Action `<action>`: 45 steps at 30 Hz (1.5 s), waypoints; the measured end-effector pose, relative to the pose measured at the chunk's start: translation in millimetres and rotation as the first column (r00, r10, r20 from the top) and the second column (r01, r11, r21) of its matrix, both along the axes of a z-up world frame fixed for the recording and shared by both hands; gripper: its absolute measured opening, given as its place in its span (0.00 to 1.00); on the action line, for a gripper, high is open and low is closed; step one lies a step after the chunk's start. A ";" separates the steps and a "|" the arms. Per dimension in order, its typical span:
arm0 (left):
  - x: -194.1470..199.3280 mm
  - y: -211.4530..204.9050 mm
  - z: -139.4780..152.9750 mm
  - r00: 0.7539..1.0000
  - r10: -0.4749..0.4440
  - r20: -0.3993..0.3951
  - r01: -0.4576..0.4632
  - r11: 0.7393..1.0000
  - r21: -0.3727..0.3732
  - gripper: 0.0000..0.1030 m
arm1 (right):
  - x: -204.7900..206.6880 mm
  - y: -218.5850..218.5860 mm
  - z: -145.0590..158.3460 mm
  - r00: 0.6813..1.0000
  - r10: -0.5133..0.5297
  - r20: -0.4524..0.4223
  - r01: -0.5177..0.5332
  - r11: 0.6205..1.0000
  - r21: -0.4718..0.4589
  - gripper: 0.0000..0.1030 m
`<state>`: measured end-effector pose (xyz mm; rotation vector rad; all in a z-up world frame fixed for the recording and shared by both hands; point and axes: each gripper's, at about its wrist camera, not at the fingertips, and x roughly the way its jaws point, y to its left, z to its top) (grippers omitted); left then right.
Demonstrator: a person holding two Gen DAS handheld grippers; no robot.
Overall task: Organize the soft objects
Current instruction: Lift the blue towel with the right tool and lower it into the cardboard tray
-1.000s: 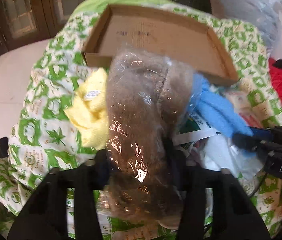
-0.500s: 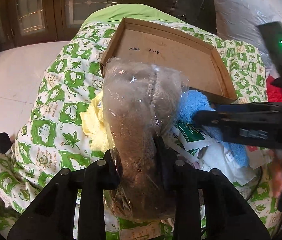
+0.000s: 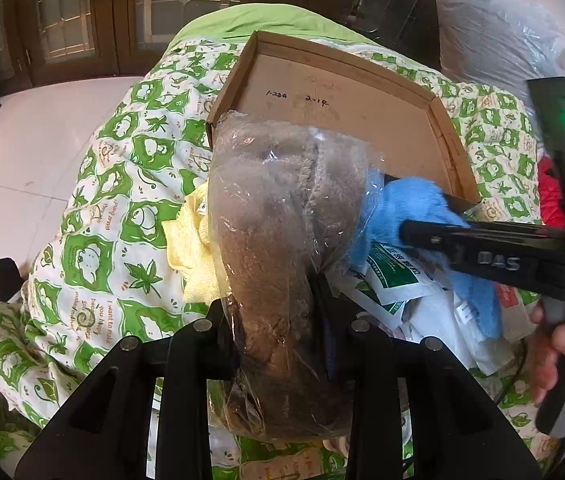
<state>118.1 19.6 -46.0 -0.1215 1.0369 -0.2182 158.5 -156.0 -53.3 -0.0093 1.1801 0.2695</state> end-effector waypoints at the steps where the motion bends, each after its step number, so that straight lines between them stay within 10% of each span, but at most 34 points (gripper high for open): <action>1: -0.3 -1.0 1.0 1.000 0.000 0.004 0.000 1.000 0.010 0.29 | -2.6 -2.7 3.4 1.000 -0.003 0.007 0.003 1.000 0.009 0.29; 45: 24.1 3.2 66.2 0.980 0.132 0.149 -0.152 0.979 0.133 0.29 | -37.9 -145.6 75.0 0.928 -0.326 0.181 0.306 0.944 0.126 0.29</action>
